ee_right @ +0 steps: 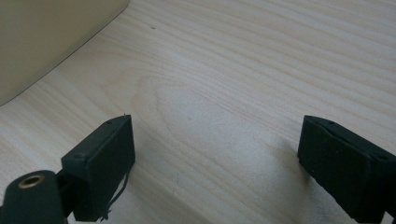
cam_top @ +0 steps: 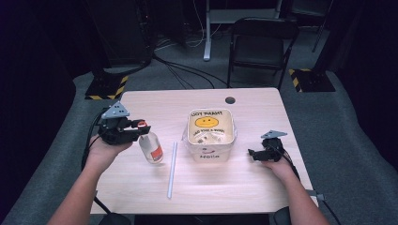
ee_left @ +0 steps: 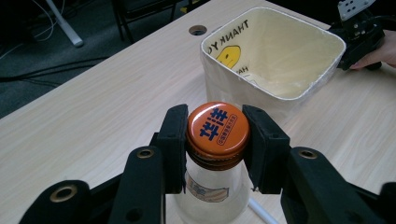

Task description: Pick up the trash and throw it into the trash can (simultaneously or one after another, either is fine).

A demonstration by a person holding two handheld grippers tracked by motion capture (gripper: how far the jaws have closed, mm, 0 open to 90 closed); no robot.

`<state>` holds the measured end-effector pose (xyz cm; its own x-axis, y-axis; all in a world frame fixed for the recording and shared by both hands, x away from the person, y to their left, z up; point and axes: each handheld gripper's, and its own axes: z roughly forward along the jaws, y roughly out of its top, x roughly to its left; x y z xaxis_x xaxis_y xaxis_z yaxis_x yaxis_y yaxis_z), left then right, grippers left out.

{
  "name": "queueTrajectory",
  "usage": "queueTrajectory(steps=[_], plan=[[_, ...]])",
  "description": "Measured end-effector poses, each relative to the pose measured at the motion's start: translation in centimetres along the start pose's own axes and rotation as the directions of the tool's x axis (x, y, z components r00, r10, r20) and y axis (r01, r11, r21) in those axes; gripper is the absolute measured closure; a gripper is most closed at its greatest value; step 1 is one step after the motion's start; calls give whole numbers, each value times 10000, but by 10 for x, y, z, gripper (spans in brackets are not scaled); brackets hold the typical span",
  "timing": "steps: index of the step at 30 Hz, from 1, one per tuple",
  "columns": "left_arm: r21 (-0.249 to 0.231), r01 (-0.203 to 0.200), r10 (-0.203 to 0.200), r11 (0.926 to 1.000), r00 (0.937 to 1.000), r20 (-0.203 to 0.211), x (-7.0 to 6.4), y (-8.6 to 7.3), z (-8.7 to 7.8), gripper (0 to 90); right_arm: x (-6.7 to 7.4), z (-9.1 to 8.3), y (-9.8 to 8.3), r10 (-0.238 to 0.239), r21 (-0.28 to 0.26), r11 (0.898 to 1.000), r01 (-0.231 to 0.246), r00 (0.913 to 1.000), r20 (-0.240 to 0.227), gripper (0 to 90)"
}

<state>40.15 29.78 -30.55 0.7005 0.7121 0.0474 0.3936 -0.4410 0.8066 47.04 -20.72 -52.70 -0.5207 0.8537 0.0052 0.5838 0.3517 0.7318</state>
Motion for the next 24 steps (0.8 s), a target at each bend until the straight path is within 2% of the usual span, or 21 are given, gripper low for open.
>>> queueTrajectory(steps=[7, 13, 24], plan=[[-14, -127, 127, 9999, 9999, -24, 0, 12, -3, 626, 0, 0, 0, -2, -1, 10000, 2, 10000, -14, 102], [-13, 5, -5, 10000, 10000, -1, 0, 24, -7, 626, 0, 0, 0, -12, 2, 10000, 12, 10000, -14, 102], [-46, -318, 319, 9995, 9995, 51, -4, 50, -8, 627, 0, 0, 0, -9, 0, 10000, 9, 10000, -12, 102]])
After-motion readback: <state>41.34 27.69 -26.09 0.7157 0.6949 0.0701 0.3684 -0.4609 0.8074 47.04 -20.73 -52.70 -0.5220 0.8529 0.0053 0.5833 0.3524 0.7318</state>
